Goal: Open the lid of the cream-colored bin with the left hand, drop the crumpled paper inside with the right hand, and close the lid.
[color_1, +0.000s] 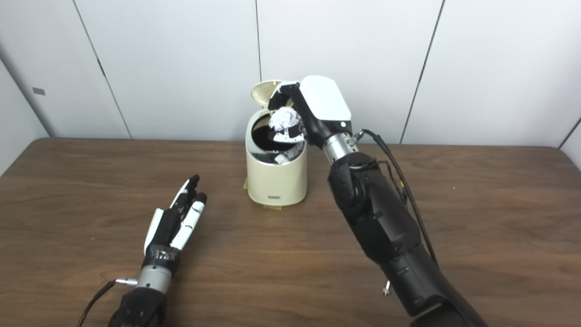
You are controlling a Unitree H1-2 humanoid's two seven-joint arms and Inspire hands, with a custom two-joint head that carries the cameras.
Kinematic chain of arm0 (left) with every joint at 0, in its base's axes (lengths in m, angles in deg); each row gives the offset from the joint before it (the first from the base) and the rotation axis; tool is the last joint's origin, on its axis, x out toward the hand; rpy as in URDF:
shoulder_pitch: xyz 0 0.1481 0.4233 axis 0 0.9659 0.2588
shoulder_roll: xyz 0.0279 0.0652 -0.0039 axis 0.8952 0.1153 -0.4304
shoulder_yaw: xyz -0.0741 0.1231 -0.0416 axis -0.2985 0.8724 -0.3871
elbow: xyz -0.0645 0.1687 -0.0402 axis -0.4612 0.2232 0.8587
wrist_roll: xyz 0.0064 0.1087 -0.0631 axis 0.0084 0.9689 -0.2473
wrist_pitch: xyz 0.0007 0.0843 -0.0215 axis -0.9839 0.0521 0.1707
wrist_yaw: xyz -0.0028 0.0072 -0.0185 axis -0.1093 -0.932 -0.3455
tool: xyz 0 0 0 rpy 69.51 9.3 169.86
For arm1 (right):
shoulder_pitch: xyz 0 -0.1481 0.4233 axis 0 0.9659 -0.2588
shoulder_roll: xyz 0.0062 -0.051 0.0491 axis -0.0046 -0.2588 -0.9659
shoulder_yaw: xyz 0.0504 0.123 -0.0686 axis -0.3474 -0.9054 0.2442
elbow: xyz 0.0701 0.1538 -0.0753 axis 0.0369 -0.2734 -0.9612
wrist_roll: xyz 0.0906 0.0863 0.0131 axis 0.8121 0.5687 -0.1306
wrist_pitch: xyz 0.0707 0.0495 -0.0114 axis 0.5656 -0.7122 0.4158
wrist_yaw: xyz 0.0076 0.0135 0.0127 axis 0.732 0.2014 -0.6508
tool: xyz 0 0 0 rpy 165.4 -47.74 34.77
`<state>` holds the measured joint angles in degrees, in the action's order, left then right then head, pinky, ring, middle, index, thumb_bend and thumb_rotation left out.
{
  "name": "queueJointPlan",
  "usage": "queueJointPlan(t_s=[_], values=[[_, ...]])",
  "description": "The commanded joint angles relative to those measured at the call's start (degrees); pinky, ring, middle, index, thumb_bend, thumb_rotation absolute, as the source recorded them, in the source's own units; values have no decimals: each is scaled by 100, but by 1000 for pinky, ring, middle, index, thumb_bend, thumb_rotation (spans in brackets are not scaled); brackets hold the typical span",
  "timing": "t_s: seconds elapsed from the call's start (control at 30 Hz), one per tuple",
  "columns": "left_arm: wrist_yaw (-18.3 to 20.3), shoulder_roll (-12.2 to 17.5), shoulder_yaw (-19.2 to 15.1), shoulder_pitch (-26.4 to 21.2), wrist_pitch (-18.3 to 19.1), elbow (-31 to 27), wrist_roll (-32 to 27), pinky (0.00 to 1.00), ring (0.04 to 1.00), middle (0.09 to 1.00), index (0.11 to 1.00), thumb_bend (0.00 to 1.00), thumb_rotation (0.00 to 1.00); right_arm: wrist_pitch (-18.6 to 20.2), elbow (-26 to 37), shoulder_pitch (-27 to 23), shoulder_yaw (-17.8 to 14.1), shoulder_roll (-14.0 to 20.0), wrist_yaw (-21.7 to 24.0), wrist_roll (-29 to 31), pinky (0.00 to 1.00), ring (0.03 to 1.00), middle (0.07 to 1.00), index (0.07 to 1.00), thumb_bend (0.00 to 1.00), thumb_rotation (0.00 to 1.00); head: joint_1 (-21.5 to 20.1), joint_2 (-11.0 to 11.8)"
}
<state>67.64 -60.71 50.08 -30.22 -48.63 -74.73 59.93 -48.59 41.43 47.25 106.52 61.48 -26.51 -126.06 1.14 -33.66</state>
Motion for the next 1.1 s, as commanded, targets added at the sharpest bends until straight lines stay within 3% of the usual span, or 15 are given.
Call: queueJointPlan(t_s=[0.0,0.23,0.47,1.0,1.07], values=[[-41,1,27,-104,-134,-86,92,1000,1000,1000,1000,557,774,-22,279,-237,-38,25,-75,-42,274,404,546,515,489,0,-3,-14],[-30,21,37,-113,-50,-103,99,1000,1000,1000,1000,557,759,83,545,-139,26,-25,21,-156,267,392,534,525,489,0,-35,-47],[-46,-8,58,-116,-6,-182,160,1000,1000,1000,1000,567,772,93,370,-128,-10,-58,-23,-149,274,398,548,511,489,0,13,-114],[1,-35,15,-145,59,-464,78,1000,1000,1000,1000,618,760,-154,300,-124,-62,275,369,391,360,403,514,539,498,0,45,-104],[-12,-23,15,-132,87,-529,124,1000,1000,1000,1000,620,766,-112,314,-134,-30,294,426,355,433,403,521,528,511,0,38,-116]])
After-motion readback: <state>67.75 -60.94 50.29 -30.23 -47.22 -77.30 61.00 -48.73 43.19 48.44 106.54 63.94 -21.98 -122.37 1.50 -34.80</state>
